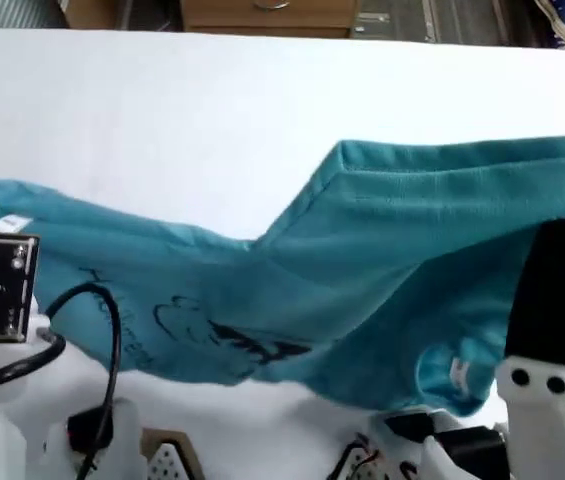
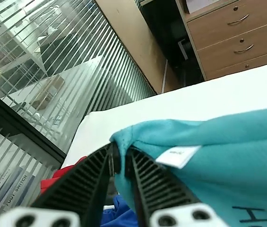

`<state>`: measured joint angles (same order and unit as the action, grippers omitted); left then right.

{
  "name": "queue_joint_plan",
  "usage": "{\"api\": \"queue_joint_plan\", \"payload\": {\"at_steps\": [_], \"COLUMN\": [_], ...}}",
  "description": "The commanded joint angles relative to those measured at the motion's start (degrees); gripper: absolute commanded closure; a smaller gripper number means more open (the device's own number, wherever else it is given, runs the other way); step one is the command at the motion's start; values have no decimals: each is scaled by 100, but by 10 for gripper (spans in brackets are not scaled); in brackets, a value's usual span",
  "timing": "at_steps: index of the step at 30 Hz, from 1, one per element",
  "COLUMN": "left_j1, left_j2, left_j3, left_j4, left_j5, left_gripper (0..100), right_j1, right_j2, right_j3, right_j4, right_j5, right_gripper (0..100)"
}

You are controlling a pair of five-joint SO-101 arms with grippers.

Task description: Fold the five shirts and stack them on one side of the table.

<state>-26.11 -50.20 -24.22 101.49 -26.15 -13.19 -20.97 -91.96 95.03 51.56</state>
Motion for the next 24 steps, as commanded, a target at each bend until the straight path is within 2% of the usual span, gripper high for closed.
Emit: {"api": "queue_joint_plan", "payload": {"at_steps": [1,7,16,24], "left_j1": [-35,-9,9,879], "left_j2": [18,26,26,26], "left_j3": [13,418,1895,3169], "left_j4": [79,-44,-1099,-1987], "left_j5": [-62,-62,-53,-62], "left_gripper": [980,980,980,980], "right_j1": [-40,-40,-40,-40], "right_j2": [-84,-66,-66,-66], "right_j3": [413,1134,2233,3332], "right_j4": [31,13,-268,-347], "right_j5": [-9,-18,-18,-18], "right_gripper": [978,978,978,978]}}
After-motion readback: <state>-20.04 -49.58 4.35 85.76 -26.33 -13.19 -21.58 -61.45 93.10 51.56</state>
